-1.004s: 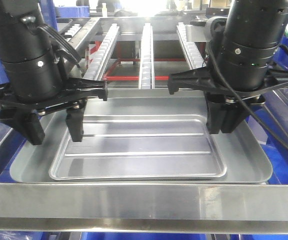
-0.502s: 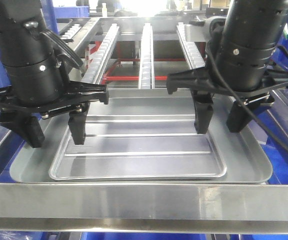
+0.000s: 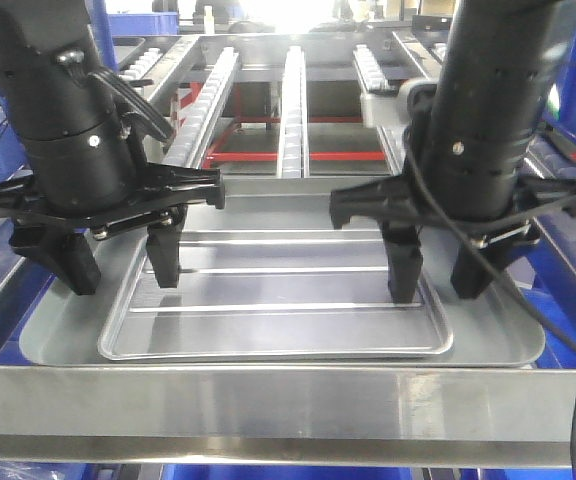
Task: Grab silver tray and place in blue box
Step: 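Open both grippers and close them on the tray's side rims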
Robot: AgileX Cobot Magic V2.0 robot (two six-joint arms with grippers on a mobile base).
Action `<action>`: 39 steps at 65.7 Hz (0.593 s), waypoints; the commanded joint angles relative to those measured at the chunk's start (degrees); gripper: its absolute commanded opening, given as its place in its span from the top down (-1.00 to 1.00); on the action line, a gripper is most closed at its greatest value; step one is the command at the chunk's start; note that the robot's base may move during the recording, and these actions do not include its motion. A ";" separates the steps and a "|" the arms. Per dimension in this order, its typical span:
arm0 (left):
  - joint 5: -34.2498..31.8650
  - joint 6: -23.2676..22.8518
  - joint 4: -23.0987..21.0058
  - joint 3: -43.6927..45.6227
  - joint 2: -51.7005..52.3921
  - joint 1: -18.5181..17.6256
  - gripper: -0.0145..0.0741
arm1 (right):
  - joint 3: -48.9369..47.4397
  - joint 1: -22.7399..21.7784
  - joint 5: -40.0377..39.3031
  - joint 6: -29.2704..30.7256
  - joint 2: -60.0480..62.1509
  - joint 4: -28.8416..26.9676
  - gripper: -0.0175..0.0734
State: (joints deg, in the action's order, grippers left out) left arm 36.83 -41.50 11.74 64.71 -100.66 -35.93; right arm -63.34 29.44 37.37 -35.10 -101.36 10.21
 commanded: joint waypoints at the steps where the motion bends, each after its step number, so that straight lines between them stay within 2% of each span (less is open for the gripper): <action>1: -1.24 -0.51 -0.34 1.58 2.40 -0.33 -0.03 | -1.32 -0.22 -1.92 0.40 2.00 -0.03 -0.33; 19: -0.76 0.87 -0.26 1.58 2.36 -0.33 -0.03 | -1.32 -0.22 -2.90 0.40 2.06 -0.71 -0.33; 31: 4.20 0.97 -0.26 1.58 2.36 -0.35 -0.03 | -1.32 -0.22 -2.95 0.40 2.06 -0.70 -0.33; 39: 4.03 0.97 -0.26 1.58 2.36 -0.35 0.01 | -1.32 -0.22 -3.40 0.37 2.06 -0.70 -0.33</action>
State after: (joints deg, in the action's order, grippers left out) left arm 41.35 -40.64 11.22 64.71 -100.80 -35.93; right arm -63.34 29.44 36.10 -35.10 -101.66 9.12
